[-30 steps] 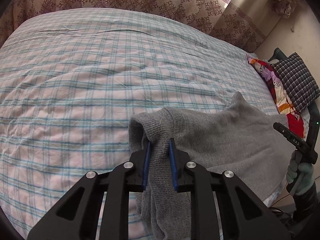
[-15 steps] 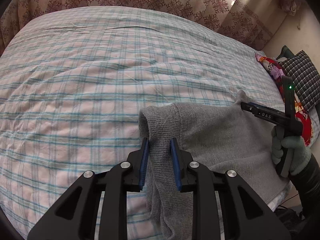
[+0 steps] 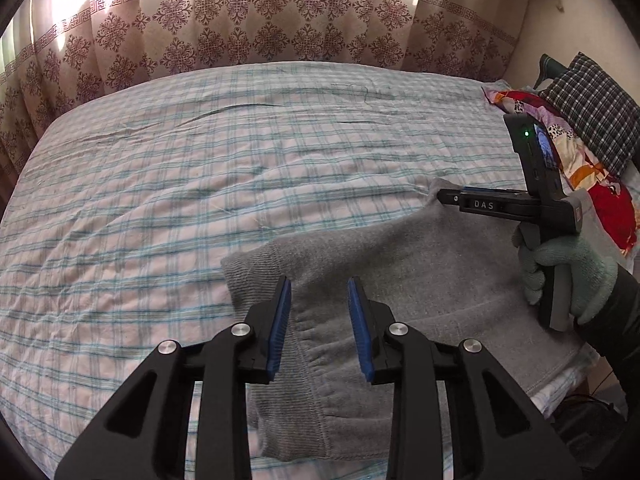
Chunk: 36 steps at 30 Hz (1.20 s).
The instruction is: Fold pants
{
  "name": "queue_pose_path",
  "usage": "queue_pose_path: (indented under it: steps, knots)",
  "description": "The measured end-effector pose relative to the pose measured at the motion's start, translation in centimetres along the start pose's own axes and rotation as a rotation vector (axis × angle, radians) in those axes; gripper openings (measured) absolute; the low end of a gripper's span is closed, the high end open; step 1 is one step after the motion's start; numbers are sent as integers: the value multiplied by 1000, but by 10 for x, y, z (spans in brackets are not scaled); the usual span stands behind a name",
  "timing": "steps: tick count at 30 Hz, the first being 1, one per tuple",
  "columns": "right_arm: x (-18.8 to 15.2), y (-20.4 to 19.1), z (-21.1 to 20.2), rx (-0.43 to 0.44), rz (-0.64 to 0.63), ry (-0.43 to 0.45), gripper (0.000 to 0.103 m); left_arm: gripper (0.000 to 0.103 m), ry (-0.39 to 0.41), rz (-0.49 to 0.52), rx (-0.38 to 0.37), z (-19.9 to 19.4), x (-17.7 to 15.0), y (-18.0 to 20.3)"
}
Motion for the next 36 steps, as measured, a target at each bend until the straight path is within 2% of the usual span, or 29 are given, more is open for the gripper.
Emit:
queue_pose_path:
  steps: [4, 8, 15, 21, 24, 25, 28, 36]
  knots:
    - [-5, 18, -33, -25, 14, 58, 53, 30, -35, 56, -37, 16, -5, 38]
    - [-24, 54, -59, -64, 44, 78, 53, 30, -59, 109, -70, 34, -7, 75]
    - [-72, 140, -88, -166, 169, 61, 53, 30, -80, 206, -92, 65, -2, 138]
    - [-98, 192, -86, -216, 245, 23, 53, 31, -105, 251, -93, 104, 8, 189]
    - [-105, 203, -77, -183, 295, 15, 53, 33, -127, 258, -80, 131, 13, 207]
    - [-106, 204, -76, -178, 299, 16, 53, 38, -133, 258, -66, 140, 15, 211]
    - [-104, 201, -73, -189, 278, 13, 56, 47, -149, 256, -34, 162, 17, 217]
    - [-111, 208, -94, -140, 325, 35, 55, 49, -145, 274, 0, 172, 18, 221]
Point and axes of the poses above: each gripper's, at about its wrist camera, not at the fingertips, and z roughly the way its jaws point, y to its right, x to its top, the point moved 5 cm from there along z, roughly the way its jaws point, and after that the axes turned 11 degrees about -z, right-handed, at the moved point
